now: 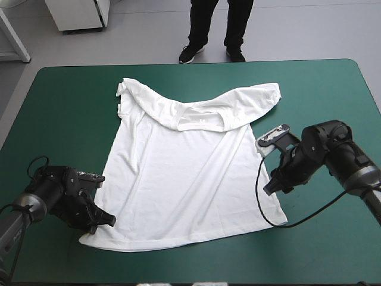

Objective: Fold the cloth

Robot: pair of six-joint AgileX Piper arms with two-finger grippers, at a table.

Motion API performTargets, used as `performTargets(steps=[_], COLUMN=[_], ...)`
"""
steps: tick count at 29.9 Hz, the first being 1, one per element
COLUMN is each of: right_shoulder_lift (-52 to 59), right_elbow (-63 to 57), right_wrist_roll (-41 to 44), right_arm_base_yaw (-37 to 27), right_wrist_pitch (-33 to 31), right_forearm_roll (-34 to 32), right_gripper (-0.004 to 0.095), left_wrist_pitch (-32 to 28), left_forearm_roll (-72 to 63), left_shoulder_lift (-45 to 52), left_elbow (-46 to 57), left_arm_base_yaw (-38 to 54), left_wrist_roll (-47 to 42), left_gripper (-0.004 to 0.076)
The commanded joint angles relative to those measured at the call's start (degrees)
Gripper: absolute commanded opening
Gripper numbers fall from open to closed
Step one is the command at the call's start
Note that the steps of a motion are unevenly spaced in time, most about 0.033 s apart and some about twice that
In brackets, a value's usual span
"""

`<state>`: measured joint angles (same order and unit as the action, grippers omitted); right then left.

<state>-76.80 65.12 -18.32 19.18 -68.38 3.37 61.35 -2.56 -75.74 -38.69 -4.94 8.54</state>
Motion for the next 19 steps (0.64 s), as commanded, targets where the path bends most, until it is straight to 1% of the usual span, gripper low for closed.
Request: performTargets(steps=[1,6,8,13,19], right_shoulder_lift=[1.8,1.8,1.8,1.5,-2.3], right_elbow=[-3.0,-9.3,-10.7,-11.9,-11.9], right_wrist_roll=[0.7,2.3,2.3,2.4,2.0], right_arm_base_yaw=[2.4,3.2,3.2,3.2,3.2], right_wrist_pitch=[2.0,5.9,6.4,8.8,9.5], right_forearm_roll=[-4.6,-4.7,-4.3,-2.0,-1.2], right_gripper=[0.0486,0.0487,0.0487,0.0486,0.0486], left_wrist_pitch=[-1.1,-1.3,-1.3,-1.4,-1.2], left_forearm_roll=[0.1,-0.6,-2.1,-2.6,-2.6], left_shoulder_lift=[-0.4,-0.4,-0.4,-0.4,-0.4], left_elbow=[1.4,2.1,2.1,2.1,2.1], left_arm_base_yaw=[-0.3,-0.3,-0.3,-0.3,-0.3], left_wrist_roll=[0.0,0.4,1.7,2.1,2.1], left_gripper=[-0.0008,-0.0009,-0.0009,-0.0009,-0.0009])
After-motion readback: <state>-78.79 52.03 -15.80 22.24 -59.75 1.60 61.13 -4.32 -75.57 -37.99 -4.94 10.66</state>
